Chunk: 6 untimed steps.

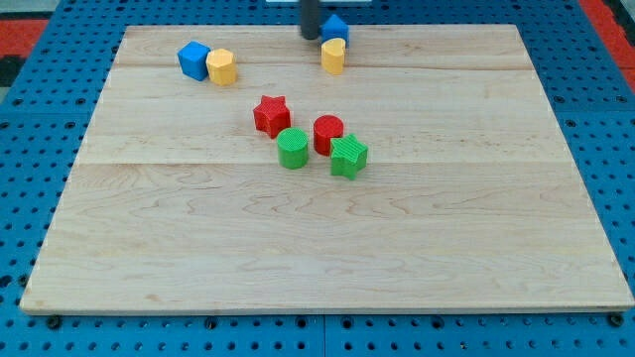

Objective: Move the yellow blocks diagonally top right to the red circle

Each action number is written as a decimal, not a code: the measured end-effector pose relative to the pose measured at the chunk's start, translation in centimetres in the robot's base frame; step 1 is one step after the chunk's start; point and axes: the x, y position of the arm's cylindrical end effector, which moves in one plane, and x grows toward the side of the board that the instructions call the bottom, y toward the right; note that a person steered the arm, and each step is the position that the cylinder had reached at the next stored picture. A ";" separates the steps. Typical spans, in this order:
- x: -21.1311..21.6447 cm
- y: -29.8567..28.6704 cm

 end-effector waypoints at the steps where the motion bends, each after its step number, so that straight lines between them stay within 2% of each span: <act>1: 1.3 6.3; 2: 1.0 6.1; 3: -1.4 3.3; 5: -1.6 12.5; 6: -0.3 12.4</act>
